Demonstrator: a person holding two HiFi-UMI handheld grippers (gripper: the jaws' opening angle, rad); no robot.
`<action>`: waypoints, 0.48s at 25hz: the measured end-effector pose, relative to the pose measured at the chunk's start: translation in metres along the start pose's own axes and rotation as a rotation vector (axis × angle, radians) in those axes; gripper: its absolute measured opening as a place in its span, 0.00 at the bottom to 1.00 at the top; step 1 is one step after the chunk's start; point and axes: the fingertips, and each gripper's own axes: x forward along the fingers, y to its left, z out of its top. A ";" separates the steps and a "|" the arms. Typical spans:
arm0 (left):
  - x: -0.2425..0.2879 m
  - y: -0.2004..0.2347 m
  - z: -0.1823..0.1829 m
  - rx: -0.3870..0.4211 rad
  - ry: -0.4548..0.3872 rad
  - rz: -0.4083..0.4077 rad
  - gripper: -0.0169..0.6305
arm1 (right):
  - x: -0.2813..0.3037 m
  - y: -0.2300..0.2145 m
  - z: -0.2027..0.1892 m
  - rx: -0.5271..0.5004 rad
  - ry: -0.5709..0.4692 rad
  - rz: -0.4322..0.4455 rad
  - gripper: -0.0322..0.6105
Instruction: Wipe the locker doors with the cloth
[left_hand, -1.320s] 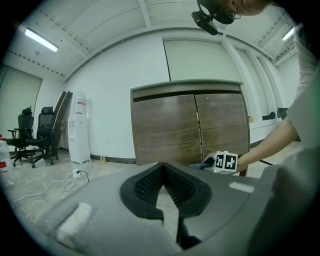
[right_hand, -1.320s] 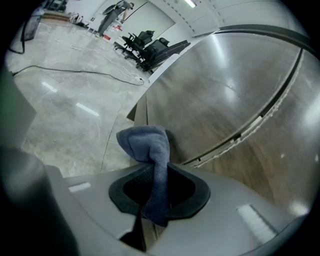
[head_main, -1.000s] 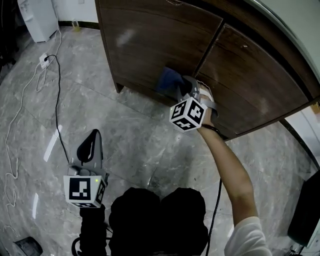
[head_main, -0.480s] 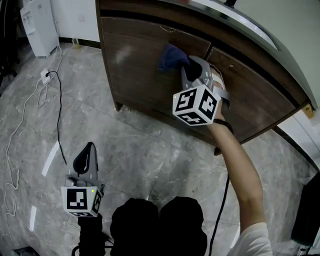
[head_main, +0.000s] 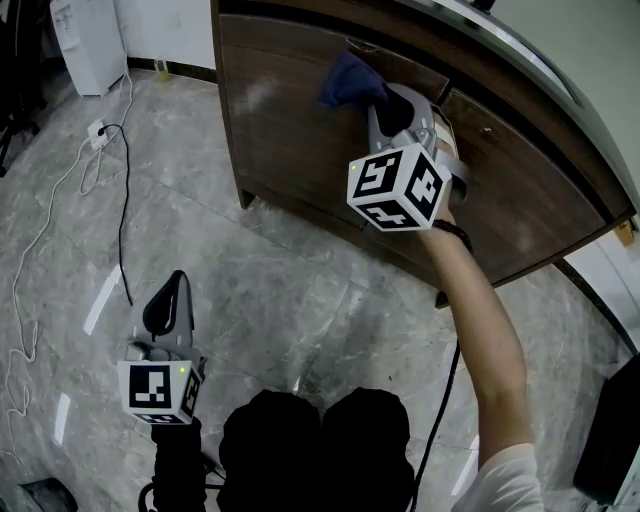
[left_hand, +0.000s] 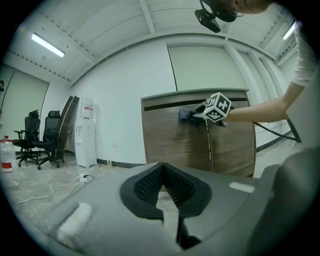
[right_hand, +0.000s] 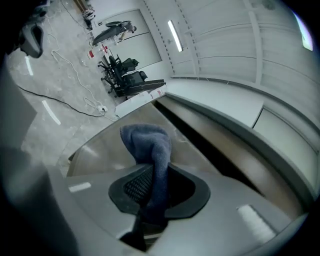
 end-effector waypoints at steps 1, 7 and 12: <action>0.001 0.002 -0.002 -0.004 0.005 0.007 0.03 | 0.004 0.017 -0.005 -0.006 0.006 0.021 0.16; 0.004 0.015 -0.018 0.001 0.019 0.028 0.03 | 0.028 0.119 -0.038 -0.022 0.067 0.147 0.16; 0.000 0.028 -0.032 0.003 0.043 0.055 0.03 | 0.046 0.204 -0.062 -0.023 0.118 0.248 0.16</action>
